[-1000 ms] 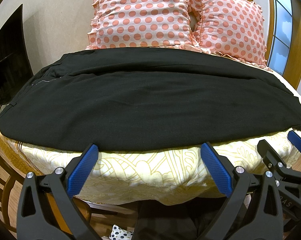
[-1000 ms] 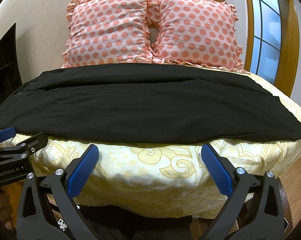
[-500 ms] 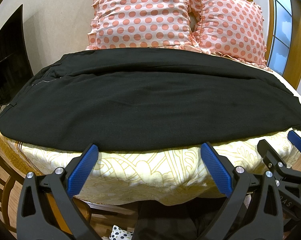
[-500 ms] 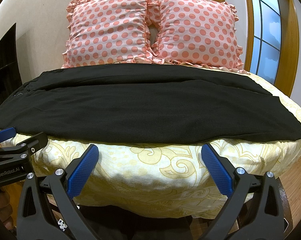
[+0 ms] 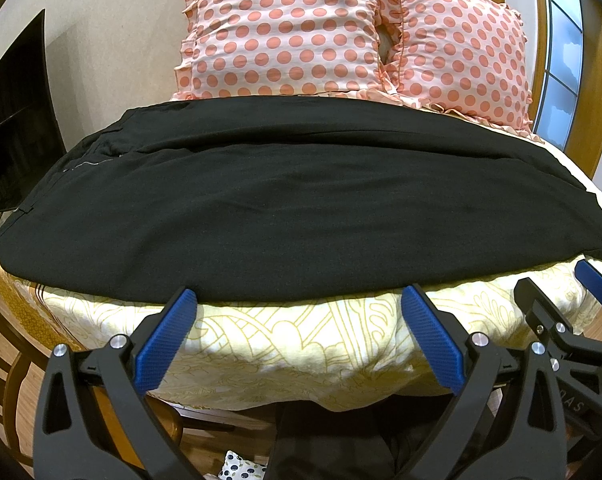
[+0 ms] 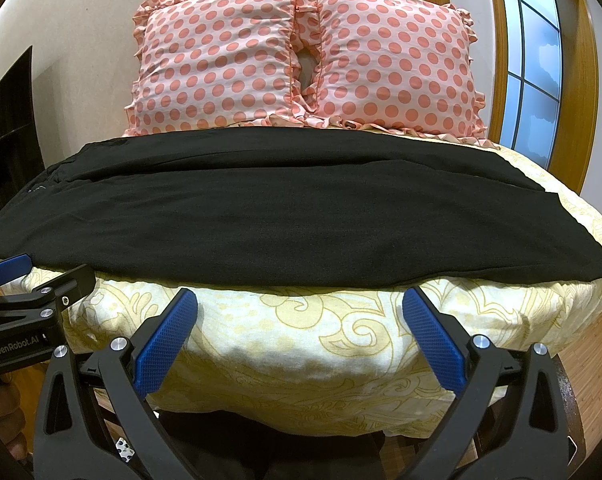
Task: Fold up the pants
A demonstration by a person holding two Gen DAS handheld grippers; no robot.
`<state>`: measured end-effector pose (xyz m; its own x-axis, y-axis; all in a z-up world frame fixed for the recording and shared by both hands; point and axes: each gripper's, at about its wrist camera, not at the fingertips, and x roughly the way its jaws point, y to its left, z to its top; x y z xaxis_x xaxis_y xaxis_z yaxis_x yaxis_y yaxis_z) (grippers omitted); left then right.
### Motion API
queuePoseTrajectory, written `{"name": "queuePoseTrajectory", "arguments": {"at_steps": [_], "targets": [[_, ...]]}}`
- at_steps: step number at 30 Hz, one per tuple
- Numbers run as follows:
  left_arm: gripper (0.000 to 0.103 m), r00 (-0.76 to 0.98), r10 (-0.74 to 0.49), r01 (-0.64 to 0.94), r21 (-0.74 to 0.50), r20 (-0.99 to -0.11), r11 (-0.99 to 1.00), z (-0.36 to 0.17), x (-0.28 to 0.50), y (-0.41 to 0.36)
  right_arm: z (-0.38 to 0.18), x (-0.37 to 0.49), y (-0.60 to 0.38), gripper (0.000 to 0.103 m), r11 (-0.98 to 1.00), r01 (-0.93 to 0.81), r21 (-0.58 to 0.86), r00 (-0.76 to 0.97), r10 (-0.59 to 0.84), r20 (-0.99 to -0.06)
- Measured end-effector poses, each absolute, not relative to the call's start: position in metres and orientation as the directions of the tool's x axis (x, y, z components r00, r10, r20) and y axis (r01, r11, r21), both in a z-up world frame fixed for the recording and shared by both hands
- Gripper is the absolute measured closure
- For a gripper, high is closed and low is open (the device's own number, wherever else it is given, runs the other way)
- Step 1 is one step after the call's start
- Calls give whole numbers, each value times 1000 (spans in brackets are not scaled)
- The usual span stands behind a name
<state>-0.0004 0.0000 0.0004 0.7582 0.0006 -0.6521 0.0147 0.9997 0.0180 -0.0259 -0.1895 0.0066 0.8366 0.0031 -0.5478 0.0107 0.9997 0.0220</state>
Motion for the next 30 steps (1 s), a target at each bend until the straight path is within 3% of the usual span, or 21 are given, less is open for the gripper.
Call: {"name": "queuePoseTrajectory", "arguments": {"at_steps": [30], "targets": [[2, 745, -16, 37, 17, -667, 999, 0, -1, 1, 3, -27, -189, 1, 1000, -7, 24, 839, 19, -544]]}}
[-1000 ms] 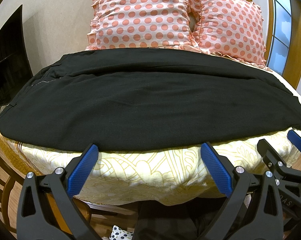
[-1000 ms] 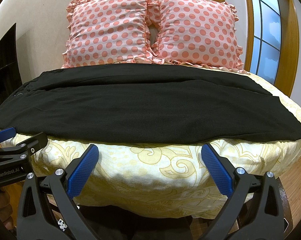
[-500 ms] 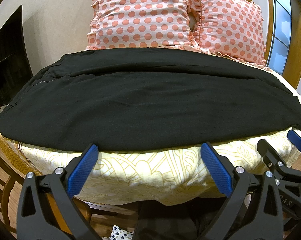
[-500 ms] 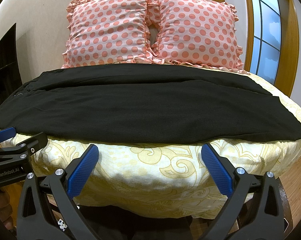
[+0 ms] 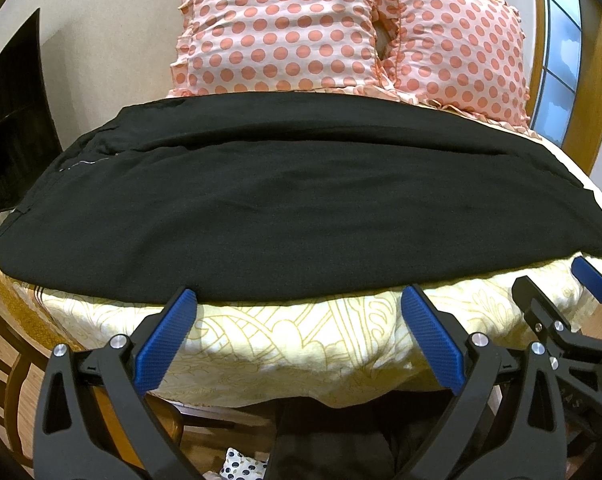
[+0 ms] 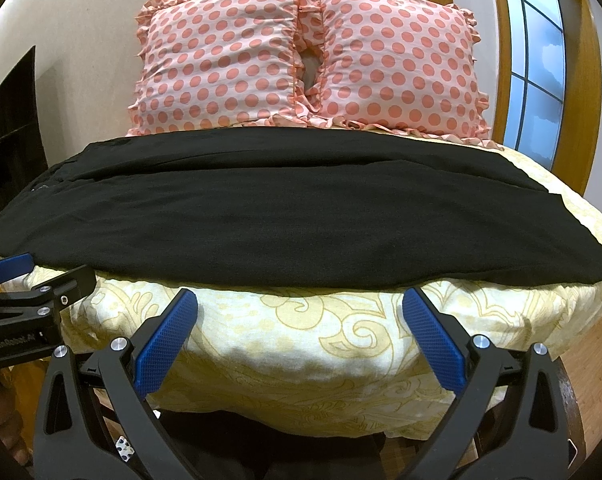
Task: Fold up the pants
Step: 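Move the right tool to the trouser leg end and close on it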
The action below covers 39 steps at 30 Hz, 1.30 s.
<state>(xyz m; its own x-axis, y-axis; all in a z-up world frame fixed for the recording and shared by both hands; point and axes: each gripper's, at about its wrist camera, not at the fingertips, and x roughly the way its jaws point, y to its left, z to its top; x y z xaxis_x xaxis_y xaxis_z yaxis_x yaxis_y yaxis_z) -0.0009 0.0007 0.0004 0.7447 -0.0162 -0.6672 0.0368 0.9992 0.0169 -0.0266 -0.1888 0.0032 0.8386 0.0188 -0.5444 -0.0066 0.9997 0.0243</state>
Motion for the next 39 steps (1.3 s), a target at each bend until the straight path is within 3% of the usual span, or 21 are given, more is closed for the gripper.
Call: {"name": "queuePoseTrajectory", "arguments": {"at_steps": [4, 9, 11, 18, 22, 25, 26, 29, 33, 39], "targets": [[2, 732, -26, 53, 19, -681, 998, 8, -2, 2, 9, -31, -195, 1, 998, -47, 41, 843, 62, -535], [2, 782, -66, 78, -7, -620, 997, 33, -18, 16, 58, -47, -226, 1, 998, -35, 46, 938, 49, -343], [2, 803, -53, 60, -9, -594, 998, 45, -13, 21, 78, -34, -242, 1, 999, 14, 29, 942, -3, -336], [2, 831, 7, -28, -30, -556, 999, 66, 31, 40, 122, 66, -342, 1, 944, 267, 192, 852, -138, -505], [2, 826, 3, -59, -80, -564, 995, 61, 48, 47, 129, 142, -384, 1, 904, 422, 71, 770, -316, -555], [2, 812, 3, -56, -72, -584, 996, 53, 59, 47, 116, 205, -416, 14, 863, 506, 6, 670, -389, -632], [2, 807, 7, -58, -68, -590, 996, 51, 63, 48, 111, 219, -424, 25, 851, 525, -2, 645, -398, -653], [2, 797, 5, -63, -75, -604, 995, 46, 71, 52, 87, 266, -460, 40, 792, 611, -2, 538, -417, -733], [2, 779, 3, -64, -75, -627, 995, 39, 83, 56, 51, 311, -493, 44, 703, 711, -1, 415, -420, -807], [2, 759, 14, -64, -53, -651, 997, 30, 95, 54, 25, 341, -508, 45, 651, 758, -34, 331, -429, -841]]}}
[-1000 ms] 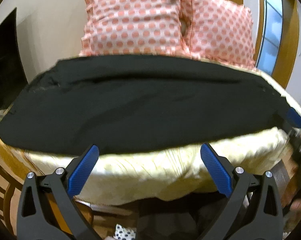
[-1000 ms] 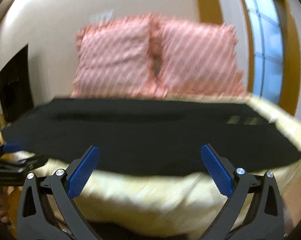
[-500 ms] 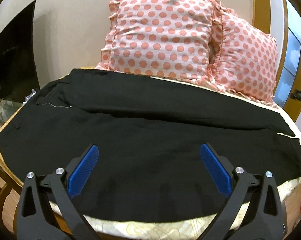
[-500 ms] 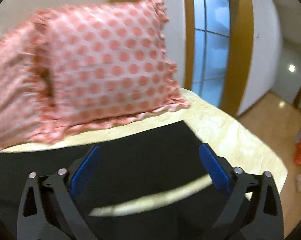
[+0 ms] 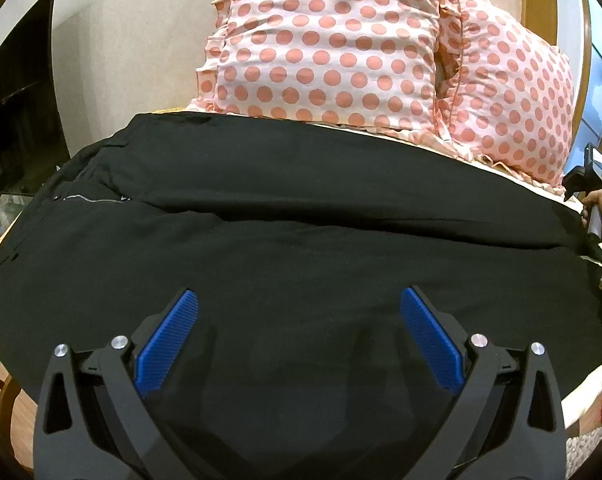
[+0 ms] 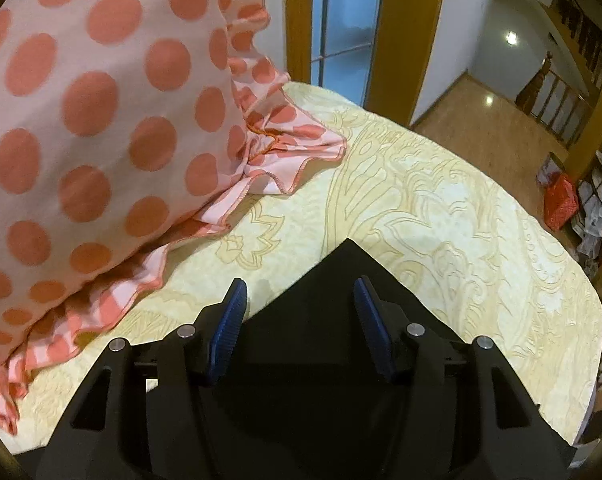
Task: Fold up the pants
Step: 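Move the right tool to the trouser leg end and close on it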
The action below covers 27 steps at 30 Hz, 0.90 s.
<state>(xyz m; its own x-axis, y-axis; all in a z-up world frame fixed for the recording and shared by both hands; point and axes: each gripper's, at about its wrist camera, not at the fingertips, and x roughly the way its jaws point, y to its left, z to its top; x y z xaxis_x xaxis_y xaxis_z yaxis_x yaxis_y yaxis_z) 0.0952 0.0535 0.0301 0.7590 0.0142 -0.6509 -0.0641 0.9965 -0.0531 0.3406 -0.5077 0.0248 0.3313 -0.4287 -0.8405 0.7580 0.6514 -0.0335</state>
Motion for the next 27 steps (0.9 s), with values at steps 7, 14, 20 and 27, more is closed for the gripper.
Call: {"name": "queuePoseTrajectory", "arguments": {"at_steps": [7, 14, 20, 27], "targets": [[2, 743, -2, -58, -67, -670, 996, 24, 100, 53, 14, 341, -511, 54, 669, 738, -88, 323, -465, -824], [2, 746, -9, -59, -80, -666, 995, 26, 94, 55, 23, 300, -528, 98, 701, 685, 199, 528, -289, -799], [2, 759, -26, -50, -98, -650, 994, 31, 84, 56, 68, 222, -513, 99, 751, 532, 391, 746, -198, -636], [2, 779, -55, -10, -99, -624, 995, 37, 74, 47, 94, 69, -465, 99, 791, 365, 490, 885, -132, -446]]}}
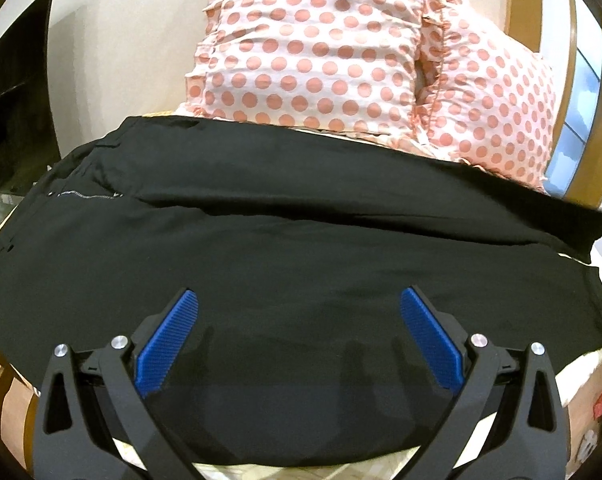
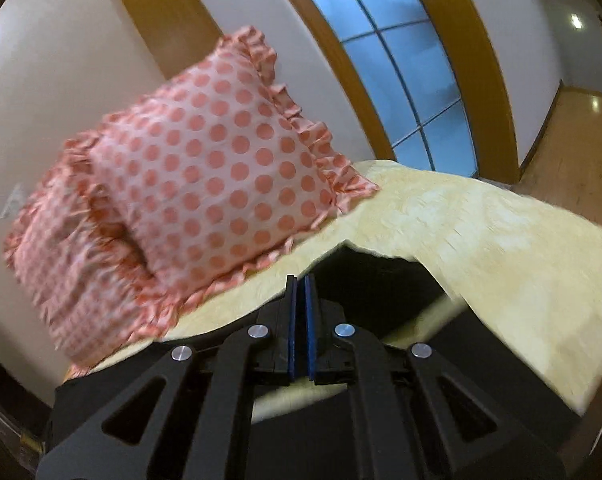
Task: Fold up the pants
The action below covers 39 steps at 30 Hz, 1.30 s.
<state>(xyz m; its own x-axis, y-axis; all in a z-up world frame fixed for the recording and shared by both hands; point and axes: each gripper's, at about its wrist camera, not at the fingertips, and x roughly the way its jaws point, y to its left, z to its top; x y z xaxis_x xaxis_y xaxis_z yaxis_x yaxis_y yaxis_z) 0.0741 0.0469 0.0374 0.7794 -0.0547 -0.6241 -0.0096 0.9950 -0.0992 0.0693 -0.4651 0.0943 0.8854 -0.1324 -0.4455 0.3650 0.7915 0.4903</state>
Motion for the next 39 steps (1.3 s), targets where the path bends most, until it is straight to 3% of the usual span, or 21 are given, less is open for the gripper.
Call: {"name": "queuePoseTrajectory", "arguments": {"at_steps": [4, 8, 10, 12, 14, 19, 26, 27, 34, 39], "targets": [[2, 791, -67, 16, -89, -608, 996, 42, 71, 38, 56, 5, -452, 99, 744, 428, 513, 857, -154, -492], [2, 798, -81, 42, -79, -598, 996, 48, 70, 29, 32, -4, -466, 99, 684, 460, 566, 831, -107, -546], [2, 803, -90, 51, -83, -590, 995, 50, 67, 27, 26, -3, -475, 94, 625, 448, 639, 839, -46, -542], [2, 806, -90, 52, -82, -585, 995, 51, 63, 26, 23, 4, -482, 61, 567, 413, 713, 856, 26, -517], [2, 806, -82, 48, -74, -586, 996, 50, 62, 26, 23, 15, -483, 46, 534, 366, 762, 878, 73, -473], [2, 804, -64, 17, -85, -591, 996, 49, 60, 35, 16, 70, -461, 48, 452, 262, 853, 868, 276, -413], [2, 802, -49, -4, -87, -595, 996, 47, 58, 45, -7, 132, -439, 49, 417, 384, 824, 779, 333, -531], [2, 800, -45, -11, -90, -598, 996, 46, 59, 48, -10, 133, -439, 58, 416, 395, 819, 777, 324, -539], [2, 792, -37, -40, -113, -609, 993, 41, 64, 61, -8, 103, -475, 67, 377, 516, 769, 815, 59, -576], [2, 783, -45, -37, -119, -620, 992, 38, 69, 59, -13, 101, -485, 97, 396, 527, 752, 812, 26, -583]]}}
